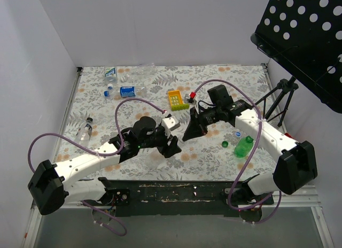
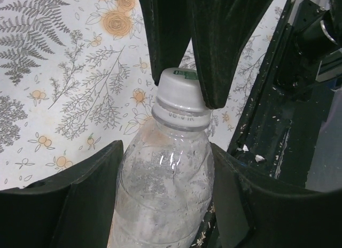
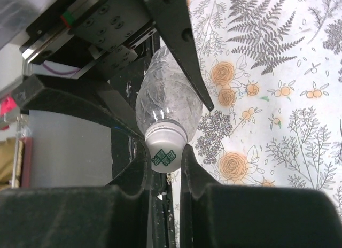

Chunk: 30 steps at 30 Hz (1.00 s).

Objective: Unscrew the bottle caps
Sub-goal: Unscrew the bottle cap from the plastic bottle.

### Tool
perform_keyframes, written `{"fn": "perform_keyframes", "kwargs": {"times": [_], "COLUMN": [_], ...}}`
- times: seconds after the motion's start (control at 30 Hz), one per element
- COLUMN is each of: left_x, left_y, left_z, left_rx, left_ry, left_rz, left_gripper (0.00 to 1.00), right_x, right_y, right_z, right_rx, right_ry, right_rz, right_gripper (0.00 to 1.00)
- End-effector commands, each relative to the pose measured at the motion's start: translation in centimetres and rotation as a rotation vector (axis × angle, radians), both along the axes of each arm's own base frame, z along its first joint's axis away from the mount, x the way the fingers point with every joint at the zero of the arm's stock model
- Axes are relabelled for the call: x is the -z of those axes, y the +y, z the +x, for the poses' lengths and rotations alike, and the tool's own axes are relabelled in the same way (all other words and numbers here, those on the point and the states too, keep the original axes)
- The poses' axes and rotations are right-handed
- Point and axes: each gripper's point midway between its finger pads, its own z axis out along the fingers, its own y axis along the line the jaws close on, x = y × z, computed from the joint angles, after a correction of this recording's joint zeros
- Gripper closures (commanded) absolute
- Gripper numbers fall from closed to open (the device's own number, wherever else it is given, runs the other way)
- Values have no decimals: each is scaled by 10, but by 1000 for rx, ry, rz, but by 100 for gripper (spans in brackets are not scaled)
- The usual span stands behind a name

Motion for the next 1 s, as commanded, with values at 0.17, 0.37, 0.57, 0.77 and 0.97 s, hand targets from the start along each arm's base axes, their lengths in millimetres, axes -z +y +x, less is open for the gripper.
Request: {"fn": "perform_keyframes", "kwargs": {"times": [0.17,0.37,0.57,0.77,0.97], "left_x": [-24,-18,-12,-5,-11], "left_y": [-8,-5,-5,-1,5], "left_z": [-35,-62,-58,-44,-38], "left_rx": [184,340,329,251,199], "left_ry": [0,53,79,60,15], "left_rz": [-114,-96,-66,-17,-25], "left_gripper": [100,100,100,100,100], "right_x": [-18,-10,-19,-25,-41], "right_y": [-9,-13,-6,0,-7], "right_z": [-38,-51,-44,-34,-23], "right_rx": [-420,-649,-632,-458,-305], "right_ry": [-491,-844,-834,-724,-641], "right_rz": [98,133,132,79,50], "right_gripper": [99,99,99,79,41]}}
